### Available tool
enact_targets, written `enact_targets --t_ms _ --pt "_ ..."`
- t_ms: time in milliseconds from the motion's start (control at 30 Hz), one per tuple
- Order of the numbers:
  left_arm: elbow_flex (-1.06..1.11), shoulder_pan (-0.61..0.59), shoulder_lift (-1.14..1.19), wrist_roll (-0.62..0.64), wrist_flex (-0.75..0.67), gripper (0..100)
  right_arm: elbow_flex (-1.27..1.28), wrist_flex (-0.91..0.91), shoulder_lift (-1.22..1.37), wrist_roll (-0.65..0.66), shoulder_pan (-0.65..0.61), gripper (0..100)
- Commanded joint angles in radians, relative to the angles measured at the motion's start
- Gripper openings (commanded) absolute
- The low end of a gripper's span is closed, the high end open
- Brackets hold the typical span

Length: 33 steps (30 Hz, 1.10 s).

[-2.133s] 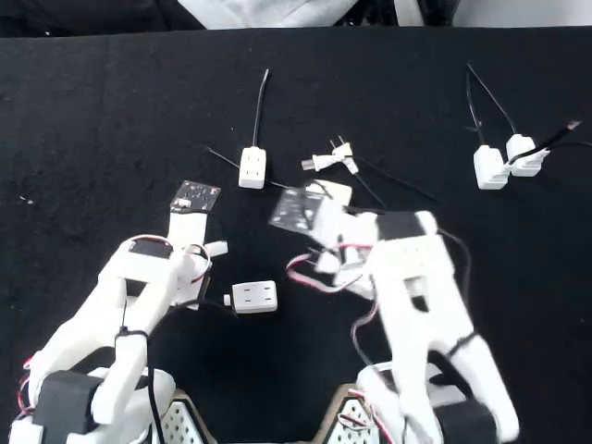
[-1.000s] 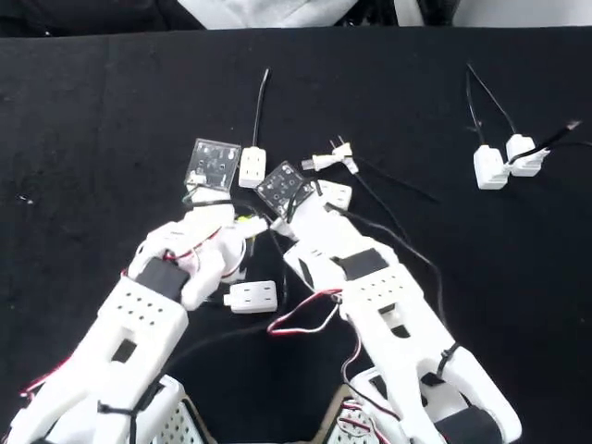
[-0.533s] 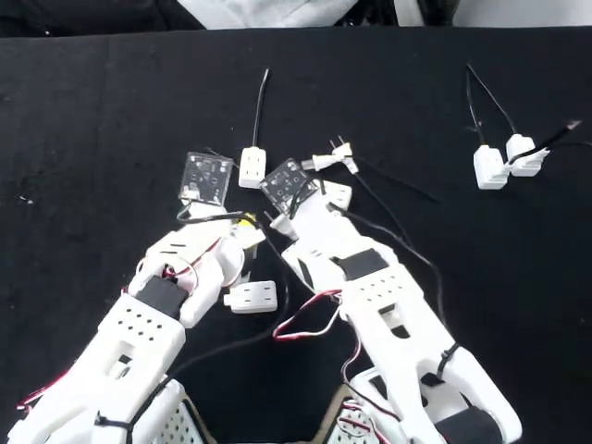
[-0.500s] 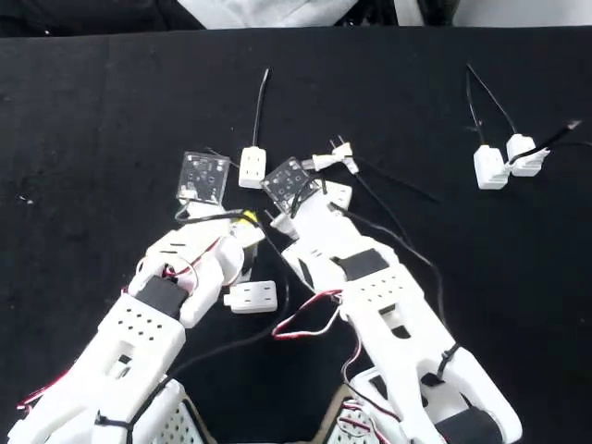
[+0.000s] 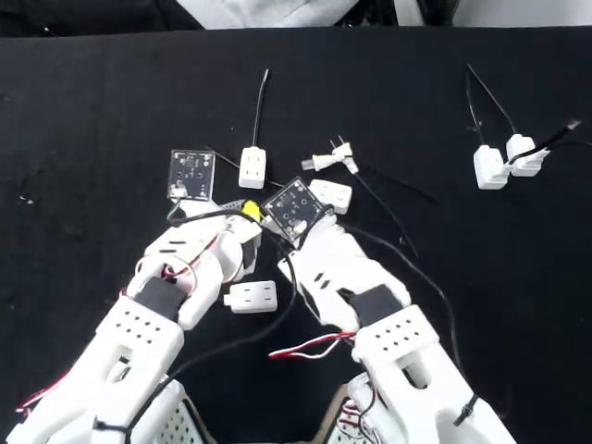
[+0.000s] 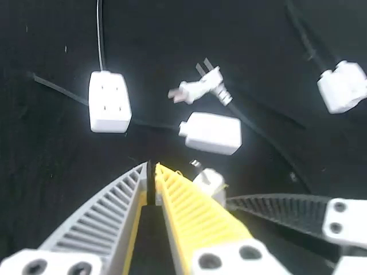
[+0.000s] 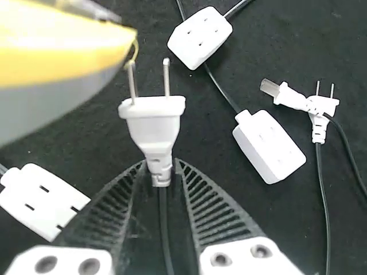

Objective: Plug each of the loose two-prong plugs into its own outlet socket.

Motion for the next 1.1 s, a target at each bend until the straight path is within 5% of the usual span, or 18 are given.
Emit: enact_targets --t_ms 0,233,367,1067 --pt "0.001 0.015 -0.109 0.009 0.023 3 -0.010 0.005 -0.022 -0.003 -0.014 1.0" --pt "0.113 0.024 -0.241 -0.005 -0.044 3 -0.010 0.005 -0.022 -0.003 -0.017 1.0" --pt "0.116 0.090 -0.178 -0.163 -0.038 3 -0.004 0.006 -0.027 -0.003 -0.041 1.0" --pt "0.077 0.053 0.023 -0.147 -0.046 3 -0.001 0.012 -0.047 -0.011 -0.026 1.0"
